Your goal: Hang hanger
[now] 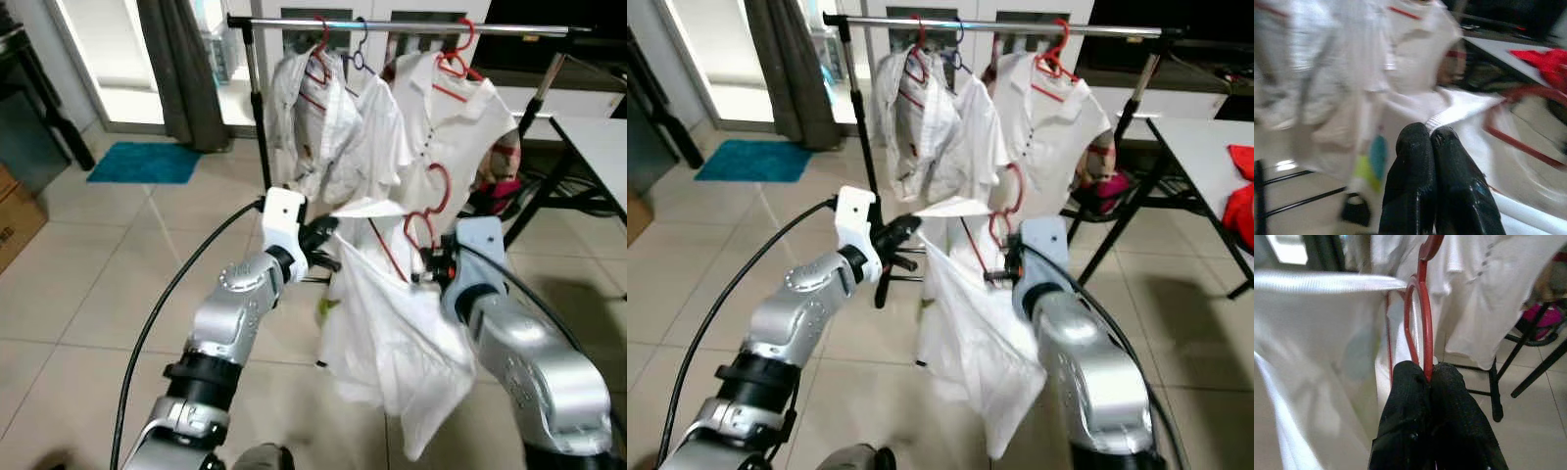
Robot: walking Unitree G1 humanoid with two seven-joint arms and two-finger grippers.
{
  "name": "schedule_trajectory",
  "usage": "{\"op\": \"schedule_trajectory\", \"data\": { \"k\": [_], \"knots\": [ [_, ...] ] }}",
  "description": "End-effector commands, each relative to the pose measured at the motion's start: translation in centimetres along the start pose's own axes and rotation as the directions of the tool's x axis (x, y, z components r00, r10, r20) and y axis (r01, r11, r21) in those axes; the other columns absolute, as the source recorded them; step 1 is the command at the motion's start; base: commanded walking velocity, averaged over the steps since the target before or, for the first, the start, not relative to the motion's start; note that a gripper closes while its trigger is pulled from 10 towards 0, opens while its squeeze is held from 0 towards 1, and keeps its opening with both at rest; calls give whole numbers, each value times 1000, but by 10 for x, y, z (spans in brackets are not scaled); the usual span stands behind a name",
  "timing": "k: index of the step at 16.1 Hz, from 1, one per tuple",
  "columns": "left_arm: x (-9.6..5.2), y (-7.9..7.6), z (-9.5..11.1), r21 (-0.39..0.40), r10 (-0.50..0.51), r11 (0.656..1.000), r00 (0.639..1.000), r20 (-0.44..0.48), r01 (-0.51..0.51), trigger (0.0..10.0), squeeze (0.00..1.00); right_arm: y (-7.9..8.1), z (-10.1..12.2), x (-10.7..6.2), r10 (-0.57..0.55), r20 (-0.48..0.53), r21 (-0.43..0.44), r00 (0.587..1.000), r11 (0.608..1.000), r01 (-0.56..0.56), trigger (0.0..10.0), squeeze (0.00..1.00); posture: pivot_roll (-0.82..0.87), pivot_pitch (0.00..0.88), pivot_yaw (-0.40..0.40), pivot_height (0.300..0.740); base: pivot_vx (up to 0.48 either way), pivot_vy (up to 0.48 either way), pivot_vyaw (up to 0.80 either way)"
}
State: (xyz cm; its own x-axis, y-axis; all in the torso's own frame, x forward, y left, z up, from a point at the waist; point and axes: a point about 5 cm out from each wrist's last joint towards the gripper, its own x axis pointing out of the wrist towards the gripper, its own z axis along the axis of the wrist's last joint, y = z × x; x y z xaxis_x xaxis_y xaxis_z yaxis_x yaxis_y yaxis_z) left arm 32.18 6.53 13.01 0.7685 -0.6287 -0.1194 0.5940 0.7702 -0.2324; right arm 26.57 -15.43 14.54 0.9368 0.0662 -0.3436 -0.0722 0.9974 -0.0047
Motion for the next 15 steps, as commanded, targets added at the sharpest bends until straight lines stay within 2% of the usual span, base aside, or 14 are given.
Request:
{"op": "schedule_trajectory", "data": {
  "k": [1,4,6,7,8,10,13,15],
  "knots": [
    [-1,-10,-2,-15,-67,998,998,-21,66,0,0,-6,16,2,-50,83,32,995,998,48,10000,0,2,0,27,740,0,0,0],
    [2,-25,-2,-59,-130,990,991,-28,128,0,0,2,27,6,-7,128,52,992,999,0,10000,0,4,0,27,740,0,0,0],
    [6,-32,3,-84,-138,987,990,-11,136,0,0,9,25,7,42,107,-35,993,999,-39,10000,0,3,0,25,740,0,0,0],
    [6,-31,4,-72,-118,990,993,-2,118,0,0,13,22,7,91,92,-41,992,995,-88,10000,0,3,0,24,740,0,0,0],
    [6,-22,8,-70,-55,996,998,19,56,0,0,16,17,5,118,68,-36,991,993,-116,10000,0,0,0,23,740,0,0,0],
    [1,8,21,-39,114,993,991,71,-112,0,0,18,1,3,170,-25,-95,985,981,-172,10000,0,-3,0,22,740,0,0,0],
    [-11,45,32,-2,311,950,945,97,-312,0,0,10,-22,2,168,-195,-149,966,969,-199,10000,0,2,0,13,740,0,0,0],
    [-14,51,33,-5,334,942,937,98,-335,0,0,2,-25,2,138,-226,-175,964,968,-180,10000,0,5,0,6,740,0,0,0]
  ]
}}
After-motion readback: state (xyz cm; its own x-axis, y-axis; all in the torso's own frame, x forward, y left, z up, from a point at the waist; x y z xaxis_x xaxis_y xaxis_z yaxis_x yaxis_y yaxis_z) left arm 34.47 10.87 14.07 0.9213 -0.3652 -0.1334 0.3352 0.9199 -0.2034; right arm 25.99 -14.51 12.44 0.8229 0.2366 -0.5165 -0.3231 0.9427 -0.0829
